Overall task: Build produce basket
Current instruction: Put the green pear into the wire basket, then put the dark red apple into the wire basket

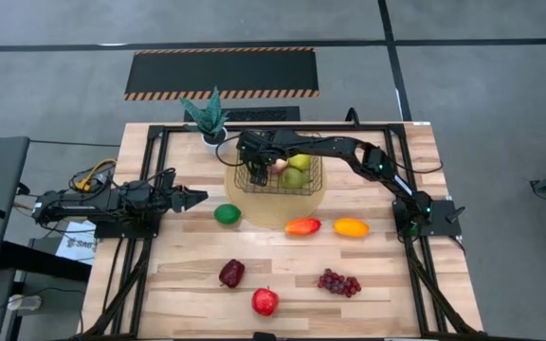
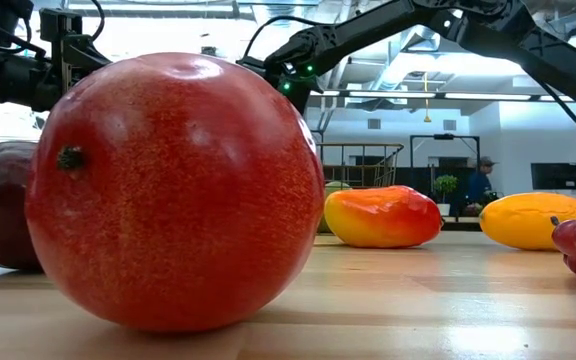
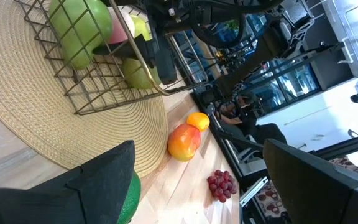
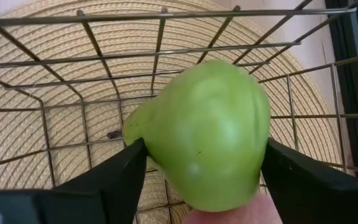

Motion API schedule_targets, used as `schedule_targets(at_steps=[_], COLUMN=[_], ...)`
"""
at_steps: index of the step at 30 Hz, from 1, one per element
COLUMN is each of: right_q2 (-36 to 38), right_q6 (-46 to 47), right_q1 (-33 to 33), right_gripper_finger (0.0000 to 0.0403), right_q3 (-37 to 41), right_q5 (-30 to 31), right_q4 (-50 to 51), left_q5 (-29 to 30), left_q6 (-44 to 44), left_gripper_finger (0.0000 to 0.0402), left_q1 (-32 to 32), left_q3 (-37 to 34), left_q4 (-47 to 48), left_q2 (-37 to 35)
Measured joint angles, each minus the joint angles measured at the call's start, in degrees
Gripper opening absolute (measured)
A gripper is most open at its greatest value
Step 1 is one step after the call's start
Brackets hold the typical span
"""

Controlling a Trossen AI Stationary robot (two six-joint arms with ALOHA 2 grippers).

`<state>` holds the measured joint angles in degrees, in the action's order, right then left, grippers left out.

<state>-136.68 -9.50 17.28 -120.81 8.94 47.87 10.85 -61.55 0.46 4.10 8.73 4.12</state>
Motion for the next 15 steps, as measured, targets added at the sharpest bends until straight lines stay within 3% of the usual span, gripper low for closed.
schedule_targets(at_steps=[6,15], right_q2=[-0.17,-0.25], right_q6=[-0.02,0.3], right_q1=[0.0,-0.04], right_gripper_finger=[0.0362,0.0355], right_q3=[0.0,-7.06], right_q5=[0.69,0.7], right_q4=[0.92,9.82], left_q5=[0.0,0.02], left_q6=[0.01,0.4], left_gripper_finger=[0.0341,0.0341], left_q1=[-0.01,-0.01], left_q3=[0.0,0.0], left_q4=[-0.02,-0.01], left_q2=[0.0,0.0])
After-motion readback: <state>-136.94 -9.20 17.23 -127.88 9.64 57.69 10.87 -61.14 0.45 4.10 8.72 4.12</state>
